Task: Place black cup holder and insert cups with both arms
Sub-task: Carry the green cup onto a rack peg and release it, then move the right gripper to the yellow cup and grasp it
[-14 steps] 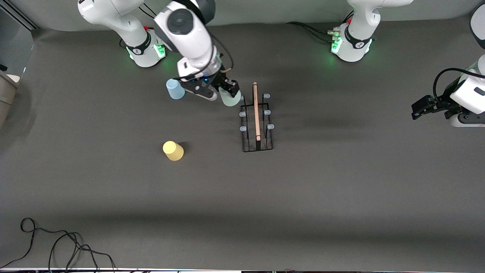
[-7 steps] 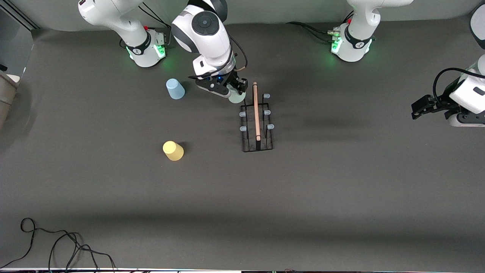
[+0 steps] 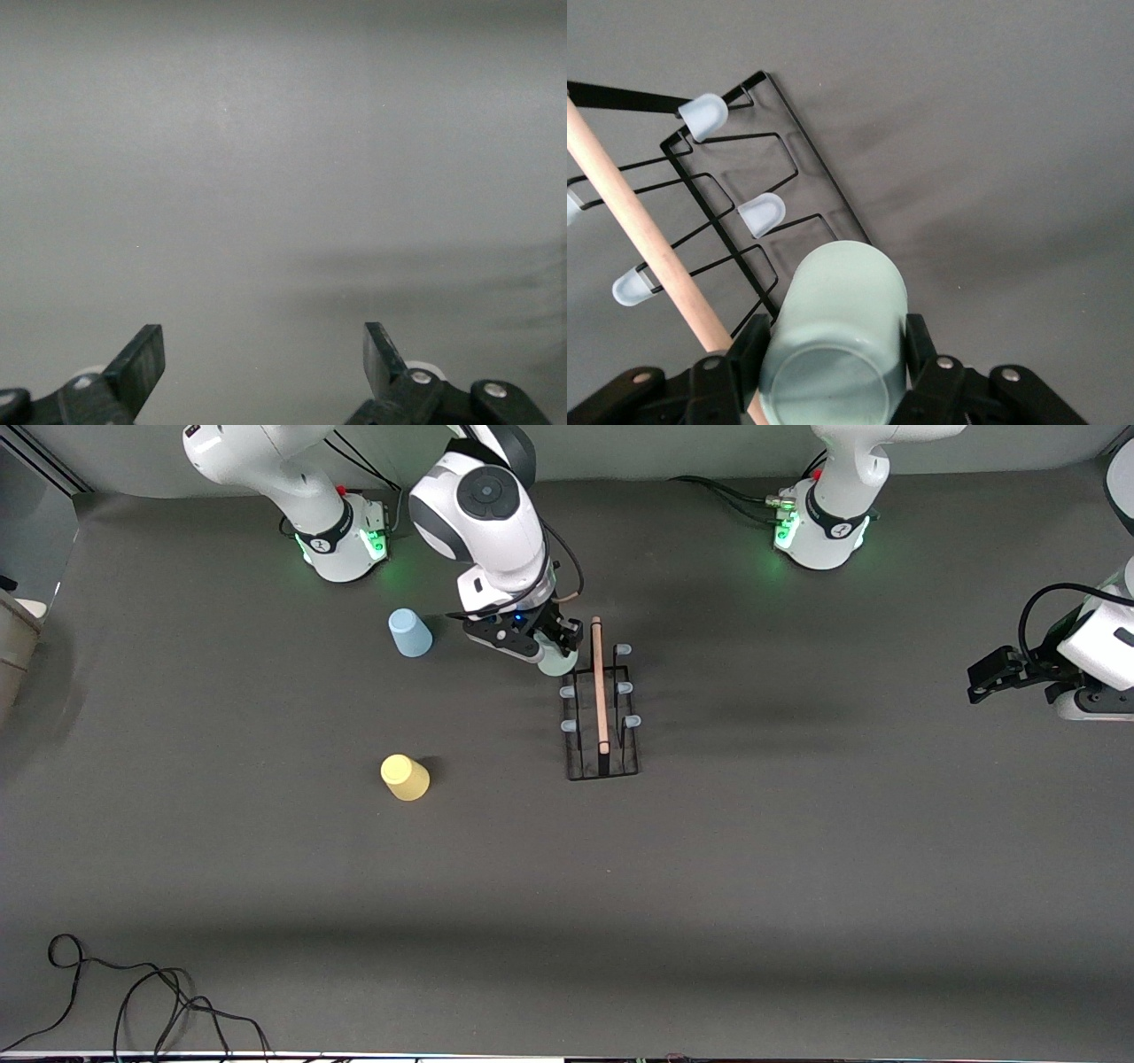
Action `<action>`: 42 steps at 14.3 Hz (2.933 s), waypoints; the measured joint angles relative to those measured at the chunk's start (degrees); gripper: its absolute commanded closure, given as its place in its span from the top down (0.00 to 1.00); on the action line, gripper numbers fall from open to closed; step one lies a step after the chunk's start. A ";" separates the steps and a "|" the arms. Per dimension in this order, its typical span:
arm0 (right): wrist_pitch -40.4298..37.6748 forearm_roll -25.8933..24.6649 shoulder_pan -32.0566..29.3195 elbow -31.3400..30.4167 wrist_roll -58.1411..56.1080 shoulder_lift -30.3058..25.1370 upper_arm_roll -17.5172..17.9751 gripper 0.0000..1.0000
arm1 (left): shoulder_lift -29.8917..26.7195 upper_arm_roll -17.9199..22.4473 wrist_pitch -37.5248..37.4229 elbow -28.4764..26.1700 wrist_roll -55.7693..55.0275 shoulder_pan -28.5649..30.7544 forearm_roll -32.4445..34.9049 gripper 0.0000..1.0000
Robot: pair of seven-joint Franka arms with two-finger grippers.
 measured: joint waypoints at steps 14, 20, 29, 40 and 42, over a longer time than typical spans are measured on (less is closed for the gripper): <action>1.99 -0.76 0.59 0.29 1.10 2.67 -0.02 1.00 | -4.24 -1.13 -5.93 2.18 0.28 -0.10 0.00 1.00; 0.88 -1.66 0.40 2.01 -2.86 1.82 -3.44 1.00 | -3.88 -1.94 -5.97 2.60 0.22 -0.05 0.00 1.00; -6.07 1.87 -0.29 4.37 -37.77 1.91 -23.33 1.00 | -3.57 -1.84 -5.96 2.82 0.22 0.00 0.00 1.00; -1.08 7.11 -5.03 3.27 -58.60 10.90 -30.46 1.00 | -3.05 -1.55 -5.88 2.84 0.20 0.52 -0.01 1.00; 0.28 10.17 -4.97 2.90 -60.80 12.45 -30.44 1.00 | -2.75 -1.55 -5.88 2.84 0.20 0.54 -0.03 1.00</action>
